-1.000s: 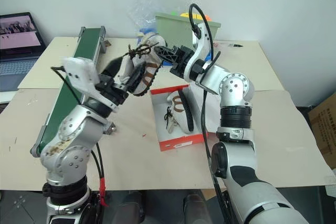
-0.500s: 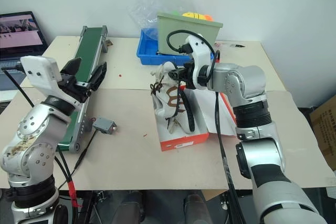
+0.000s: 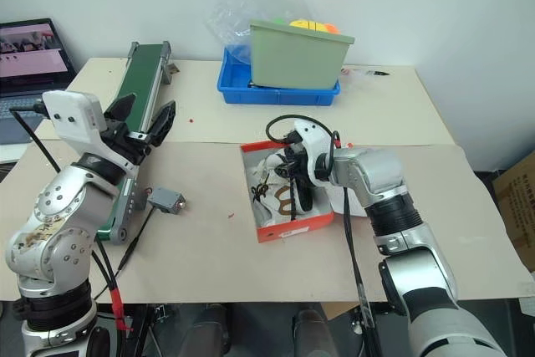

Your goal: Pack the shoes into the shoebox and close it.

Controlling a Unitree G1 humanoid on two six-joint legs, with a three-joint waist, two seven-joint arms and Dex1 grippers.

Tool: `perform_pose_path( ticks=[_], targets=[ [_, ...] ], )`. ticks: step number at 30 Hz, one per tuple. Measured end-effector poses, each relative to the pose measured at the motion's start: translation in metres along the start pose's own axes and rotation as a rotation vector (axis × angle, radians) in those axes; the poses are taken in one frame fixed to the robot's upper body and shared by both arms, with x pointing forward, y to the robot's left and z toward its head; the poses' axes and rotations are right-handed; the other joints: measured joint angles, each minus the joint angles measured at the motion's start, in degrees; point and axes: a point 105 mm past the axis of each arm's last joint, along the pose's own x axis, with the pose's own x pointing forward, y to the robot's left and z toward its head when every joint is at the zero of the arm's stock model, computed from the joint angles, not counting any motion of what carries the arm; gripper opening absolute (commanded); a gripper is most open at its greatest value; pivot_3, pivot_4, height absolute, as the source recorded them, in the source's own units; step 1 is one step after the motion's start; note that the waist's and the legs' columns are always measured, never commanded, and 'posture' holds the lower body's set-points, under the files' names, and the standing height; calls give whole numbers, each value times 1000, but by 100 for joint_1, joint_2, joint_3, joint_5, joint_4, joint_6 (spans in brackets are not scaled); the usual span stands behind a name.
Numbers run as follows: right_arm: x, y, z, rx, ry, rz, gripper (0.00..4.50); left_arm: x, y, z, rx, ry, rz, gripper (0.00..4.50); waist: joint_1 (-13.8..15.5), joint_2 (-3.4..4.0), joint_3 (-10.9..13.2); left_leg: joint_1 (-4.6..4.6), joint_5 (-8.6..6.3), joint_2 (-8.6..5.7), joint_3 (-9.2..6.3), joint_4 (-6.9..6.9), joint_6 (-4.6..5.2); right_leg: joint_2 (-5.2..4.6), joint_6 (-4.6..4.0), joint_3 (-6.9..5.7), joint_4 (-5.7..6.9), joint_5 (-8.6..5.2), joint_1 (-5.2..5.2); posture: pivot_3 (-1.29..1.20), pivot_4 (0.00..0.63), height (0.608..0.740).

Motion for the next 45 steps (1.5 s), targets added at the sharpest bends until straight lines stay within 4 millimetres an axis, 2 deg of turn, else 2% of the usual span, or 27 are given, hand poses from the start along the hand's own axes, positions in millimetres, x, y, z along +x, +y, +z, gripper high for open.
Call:
perform_pose_path(
  ticks=[5, 7, 8, 11, 15, 16, 19, 22, 24, 26, 27, 30, 32, 39, 41, 45],
  targets=[
    [16, 5, 4, -64, 17, -11, 436, 0, 0, 0, 1, -2, 10, 4067, -48, -3, -2, 9, 0, 1, 0, -1, 0, 2, 0, 1, 3, 0, 3, 0, 150, 740],
    [25, 10, 8, -109, 27, -13, 1405, 0, -1, 0, 6, -1, 9, 4158, -87, -2, -2, 11, 0, 2, 0, -2, 0, 3, -1, 2, 7, 0, 3, 0, 150, 740],
    [28, 11, 8, -118, 25, -12, 1598, 1, -1, -1, 9, 0, 9, 4158, -102, -3, -2, 11, 0, 1, 0, -2, 0, 3, -1, 1, 7, 0, 3, 0, 150, 740],
    [41, 18, 5, -222, 47, -17, 2718, 2, -3, -1, 11, -1, 7, 4158, -112, -2, -2, 10, 0, 0, 1, -2, 0, 2, 0, 3, 6, 0, 2, 0, 150, 740],
    [46, 18, 14, -445, 62, -79, 3907, 5, -11, 0, 21, -9, -22, 4158, -99, -2, -1, 9, 0, 0, 0, -1, -1, 2, 0, 2, 10, 0, 0, 0, 150, 740],
    [43, 17, 22, -502, 50, -105, 4221, 6, -15, -1, 30, -7, -37, 4158, -83, -2, -1, 9, 0, 0, 1, -1, -1, 2, 0, 1, 10, 0, 0, 0, 150, 740],
    [30, 24, 44, -491, -18, -75, 4221, 8, -18, -2, 43, -1, -57, 4158, -66, -1, 0, -1, 0, 1, 0, -5, -1, 2, 0, 2, 10, 0, -10, 0, 150, 740],
    [-5, 46, 92, -338, -189, 59, 4221, 11, -21, 0, 55, -2, -96, 4158, -52, -1, 2, -3, 0, 1, -1, -7, -1, 2, -1, 0, 10, 0, -11, 0, 150, 740],
    [-29, 55, 112, -287, -281, 127, 4221, 11, -23, -2, 65, 11, -129, 4158, -23, -1, 2, -2, 0, 1, -3, -9, -1, 2, -1, -3, 9, 0, -9, 0, 150, 740],
    [-52, 56, 119, -234, -330, 182, 4221, 10, -28, -5, 67, 28, -182, 4158, 21, -1, 2, -2, 0, 1, -3, -5, -1, -1, -2, -7, 6, -1, -4, 0, 150, 740],
    [-63, 54, 114, -242, -329, 190, 4221, 10, -32, -7, 61, 40, -225, 4158, 61, -2, 1, -2, -1, 0, -3, -2, -1, -2, -2, -10, 0, -1, 0, 0, 150, 740],
    [-78, 41, 88, -253, -286, 193, 3551, 8, -39, -14, 59, 74, -298, 4158, 97, -3, 1, -3, -1, 0, 0, -3, -1, -4, -1, -7, -16, -1, 2, 0, 150, 740],
    [-89, 34, 64, -269, -236, 201, 2758, 8, -47, -20, 35, 103, -356, 4158, 95, -1, 2, -4, -1, 0, 2, -7, -1, -3, -1, -2, -16, -1, -3, 0, 150, 740],
    [-119, 40, -4, -331, -59, 255, 338, 6, -67, -24, 3, 149, -538, 4158, 40, -2, 2, -4, -2, 0, 1, -2, 2, -2, 2, 0, -15, -5, 2, 0, 150, 740],
    [-129, 40, -34, -261, 9, 255, 50, 5, -67, -24, -1, 180, -586, 4158, 60, -3, 3, -2, -2, -1, 1, 1, 2, -3, 4, -1, -17, -6, 6, 0, 150, 740],
    [-138, 43, -77, -177, 100, 215, 50, 0, -68, -25, -21, 239, -698, 4158, 33, -3, 3, 0, -2, -1, 2, 3, 2, -3, 16, 3, -16, -12, 5, 0, 150, 740]
  ],
)
